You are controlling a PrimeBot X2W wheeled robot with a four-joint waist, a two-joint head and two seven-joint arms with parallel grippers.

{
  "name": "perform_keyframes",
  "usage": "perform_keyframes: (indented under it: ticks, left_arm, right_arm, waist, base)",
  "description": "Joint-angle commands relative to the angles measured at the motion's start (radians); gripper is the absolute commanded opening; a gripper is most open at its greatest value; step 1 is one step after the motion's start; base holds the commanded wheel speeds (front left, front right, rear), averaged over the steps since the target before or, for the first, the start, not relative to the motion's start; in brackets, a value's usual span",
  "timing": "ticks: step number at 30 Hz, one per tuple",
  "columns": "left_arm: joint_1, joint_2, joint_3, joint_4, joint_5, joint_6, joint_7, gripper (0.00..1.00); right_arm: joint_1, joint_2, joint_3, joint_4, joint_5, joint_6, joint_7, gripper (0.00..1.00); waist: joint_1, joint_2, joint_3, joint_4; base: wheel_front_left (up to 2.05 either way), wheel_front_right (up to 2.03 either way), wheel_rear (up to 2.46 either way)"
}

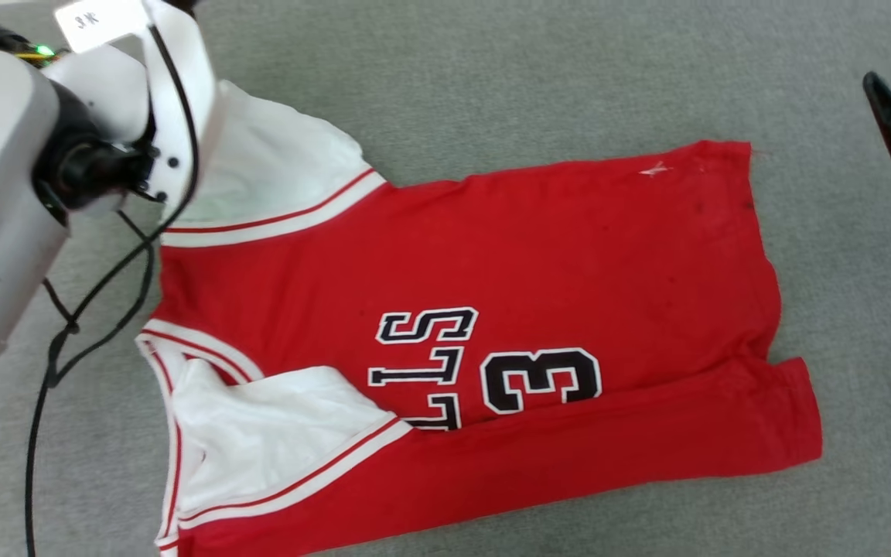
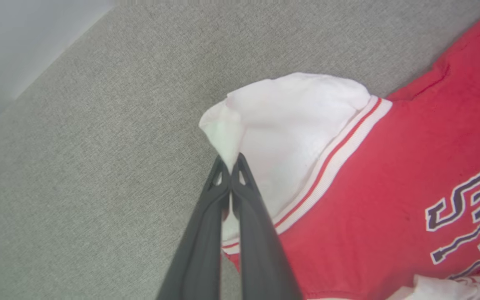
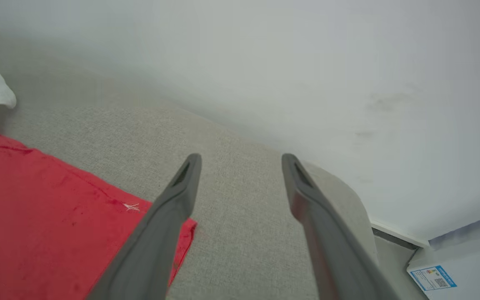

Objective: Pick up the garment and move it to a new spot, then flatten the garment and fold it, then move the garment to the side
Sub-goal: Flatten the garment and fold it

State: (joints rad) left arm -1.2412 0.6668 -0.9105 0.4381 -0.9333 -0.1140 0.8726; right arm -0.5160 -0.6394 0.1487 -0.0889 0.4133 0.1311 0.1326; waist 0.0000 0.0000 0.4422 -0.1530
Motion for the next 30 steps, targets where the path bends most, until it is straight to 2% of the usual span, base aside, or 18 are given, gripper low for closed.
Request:
perform_keyframes:
  ticks: [1, 4, 8, 12, 15, 20, 26, 30]
  left_arm:
    - [0.016, -0.007, -0.008, -0.015, 0.005, -0.004, -0.011, 0.00]
    - [0.014, -0.005, -0.020, -0.049, 0.007, -0.007, -0.024, 0.00]
    - [0.002, -0.014, -0.032, -0.091, 0.012, -0.010, -0.041, 0.00]
    - [-0.014, -0.026, -0.042, -0.124, 0.018, -0.013, -0.050, 0.00]
    - [-0.029, -0.037, -0.048, -0.142, 0.024, -0.014, -0.057, 0.00]
    - [-0.058, -0.047, -0.054, -0.166, 0.032, -0.015, -0.069, 0.00]
    - [-0.081, -0.051, -0.059, -0.185, 0.036, -0.015, -0.084, 0.00]
    - [-0.088, -0.048, -0.063, -0.190, 0.034, -0.014, -0.093, 0.00]
  right_arm:
    - [-0.036, -0.035, 0.042, 0.018, 0.035, -0.001, 0.064, 1.00]
    - [-0.114, -0.130, 0.162, 0.048, 0.122, -0.001, 0.249, 1.00]
    - [-0.226, -0.224, 0.315, 0.068, 0.238, -0.001, 0.465, 1.00]
    - [-0.328, -0.276, 0.438, 0.102, 0.344, -0.001, 0.661, 1.00]
    - [-0.393, -0.290, 0.495, 0.143, 0.403, -0.001, 0.773, 1.00]
    - [-0.480, -0.266, 0.543, 0.231, 0.438, -0.001, 0.843, 1.00]
    - [-0.528, -0.219, 0.586, 0.334, 0.444, -0.001, 0.824, 1.00]
    - [-0.498, -0.186, 0.666, 0.381, 0.456, 0.000, 0.804, 1.00]
  waist:
    - [0.0000, 0.0000, -0.021, 0.029]
    - [0.0000, 0.0000, -0.025, 0.052]
    - [0.0000, 0.0000, -0.013, 0.080]
    - [0.0000, 0.0000, 0.013, 0.107]
    - [0.0000, 0.0000, 0.039, 0.128]
    - [0.0000, 0.0000, 0.080, 0.157]
    - [0.0000, 0.0000, 0.124, 0.181]
    - [0.0000, 0.0000, 0.142, 0.186]
  base:
    - [0.00, 0.00, 0.00]
    - [0.00, 0.00, 0.00]
    - [0.00, 0.00, 0.00]
    - [0.00, 0.00, 0.00]
    - [0.00, 0.00, 0.00]
    - [0.00, 0.00, 0.00]
    - [0.00, 0.00, 0.00]
    - [0.00, 0.00, 0.00]
